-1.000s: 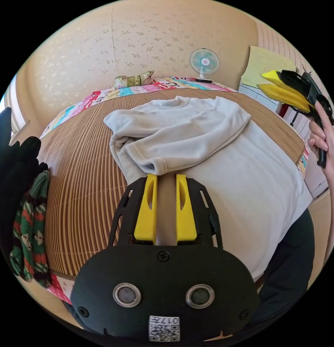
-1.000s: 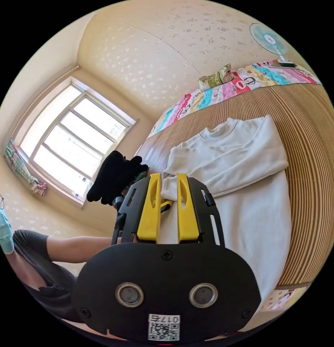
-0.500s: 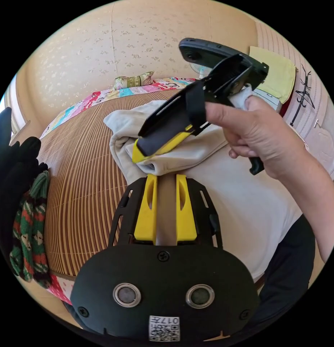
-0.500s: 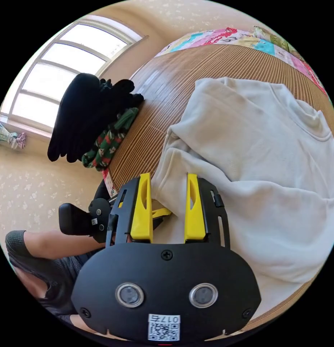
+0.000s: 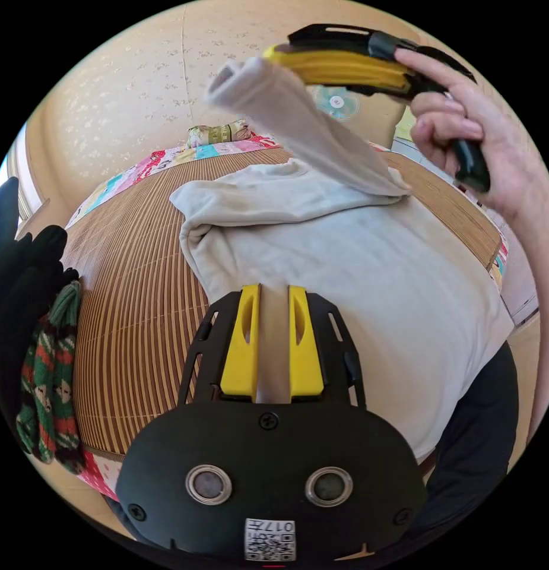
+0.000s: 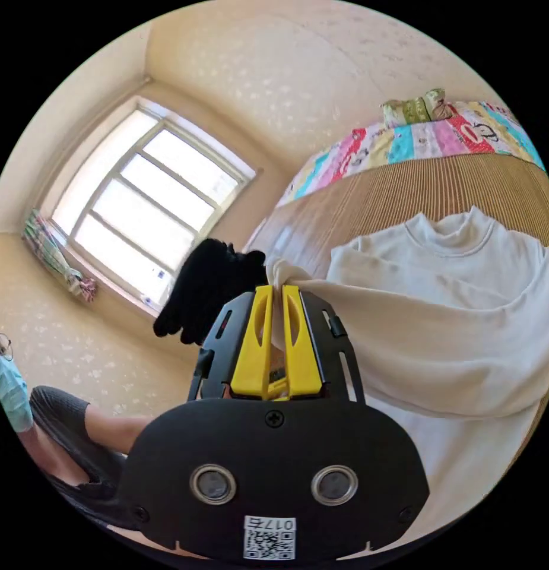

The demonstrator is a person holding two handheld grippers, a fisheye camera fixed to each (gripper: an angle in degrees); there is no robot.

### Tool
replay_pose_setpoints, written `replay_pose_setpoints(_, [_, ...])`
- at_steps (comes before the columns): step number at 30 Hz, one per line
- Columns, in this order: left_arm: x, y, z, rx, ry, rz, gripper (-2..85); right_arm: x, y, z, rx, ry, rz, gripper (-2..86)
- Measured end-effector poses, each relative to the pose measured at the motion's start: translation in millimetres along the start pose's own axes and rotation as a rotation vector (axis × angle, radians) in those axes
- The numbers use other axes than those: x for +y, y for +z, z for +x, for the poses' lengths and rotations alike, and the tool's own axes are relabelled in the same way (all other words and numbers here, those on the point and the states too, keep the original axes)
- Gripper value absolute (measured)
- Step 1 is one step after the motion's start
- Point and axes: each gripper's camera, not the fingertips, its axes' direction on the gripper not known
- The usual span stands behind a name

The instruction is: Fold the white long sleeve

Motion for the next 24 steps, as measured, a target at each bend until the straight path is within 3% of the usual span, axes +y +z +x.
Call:
replay_pose_setpoints(3, [-2, -1, -4, 0.001, 0.0, 0.001, 8.0, -14, -29, -16, 0.079, -0.051, 0.211, 4.2])
replay_pose_setpoints(5, [-3, -1, -6, -0.001, 0.0, 0.001, 8.0, -23, -17, -15, 0.137, -0.064, 0.255, 5.1])
replay_pose_setpoints(10, [-4, -2, -11, -0.003, 0.002, 0.002, 8.0, -39, 92, 25, 0.077, -0.032, -0.142, 9.2])
replay_pose_setpoints(14, [-5, -1, -15, -0.006, 0.003, 0.003, 8.0, -10, 82, 38, 0.039, -0.068, -0.073, 3.8])
replay_pose_setpoints(18, [-4, -1, -18, -0.006, 0.003, 0.003, 8.0, 0, 36, 82, 0.2, -0.009, -0.029, 2.5])
replay_pose_setpoints(24, [-2, 2, -20, -0.014, 0.008, 0.005, 8.0, -24, -8, 157, 0.596, 0.133, -0.159, 6.1])
